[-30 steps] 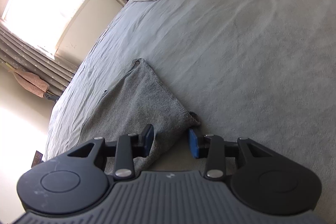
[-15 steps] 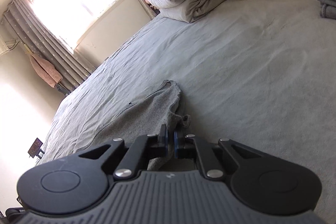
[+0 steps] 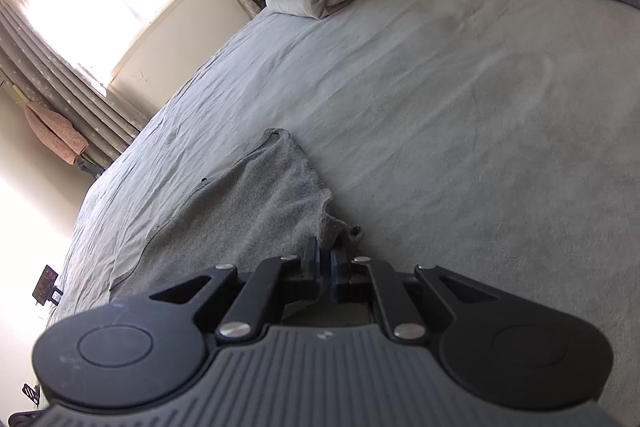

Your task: Fold clothes

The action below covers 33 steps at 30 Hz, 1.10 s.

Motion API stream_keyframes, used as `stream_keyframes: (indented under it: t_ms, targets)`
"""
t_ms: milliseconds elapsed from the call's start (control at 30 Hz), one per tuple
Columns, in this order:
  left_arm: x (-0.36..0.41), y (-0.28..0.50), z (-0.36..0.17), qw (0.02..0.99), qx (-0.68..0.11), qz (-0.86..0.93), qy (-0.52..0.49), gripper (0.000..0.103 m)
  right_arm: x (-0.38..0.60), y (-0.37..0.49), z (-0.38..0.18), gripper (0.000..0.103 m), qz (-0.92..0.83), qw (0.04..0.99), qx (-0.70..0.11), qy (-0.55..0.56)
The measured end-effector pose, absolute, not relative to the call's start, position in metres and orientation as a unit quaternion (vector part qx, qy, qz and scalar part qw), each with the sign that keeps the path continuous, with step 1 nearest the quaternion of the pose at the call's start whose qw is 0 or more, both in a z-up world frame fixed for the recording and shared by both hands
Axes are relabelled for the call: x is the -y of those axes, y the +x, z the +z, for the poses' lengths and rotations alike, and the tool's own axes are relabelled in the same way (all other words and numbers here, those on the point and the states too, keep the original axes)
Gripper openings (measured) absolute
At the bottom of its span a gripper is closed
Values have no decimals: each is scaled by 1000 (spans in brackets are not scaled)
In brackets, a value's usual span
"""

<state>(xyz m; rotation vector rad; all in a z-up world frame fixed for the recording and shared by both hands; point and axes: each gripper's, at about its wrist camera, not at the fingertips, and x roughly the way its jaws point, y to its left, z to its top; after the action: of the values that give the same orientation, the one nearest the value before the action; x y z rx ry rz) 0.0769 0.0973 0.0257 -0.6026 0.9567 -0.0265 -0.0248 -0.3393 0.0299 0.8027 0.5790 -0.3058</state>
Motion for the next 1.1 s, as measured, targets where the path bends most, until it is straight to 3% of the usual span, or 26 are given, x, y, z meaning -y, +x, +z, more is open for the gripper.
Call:
stream_keyframes:
  t_ms: [133, 467, 733, 967, 1100]
  targets:
    - [-106, 77, 30, 839, -454, 1, -299, 30, 336, -28, 33, 7, -147, 877, -268, 371]
    - [-154, 79, 26, 789, -475, 25, -388, 30, 305, -10, 42, 7, -203, 902, -260, 278]
    - [-195, 85, 20, 738, -485, 22, -468, 32, 151, 37, 107, 7, -62, 984, -164, -35]
    - [-207, 83, 18, 724, -482, 28, -493, 32, 23, 38, 36, 6, 105, 937, -220, -249]
    - [-212, 81, 19, 723, -480, 32, -497, 32, 17, 30, 16, 6, 112, 932, -216, -270]
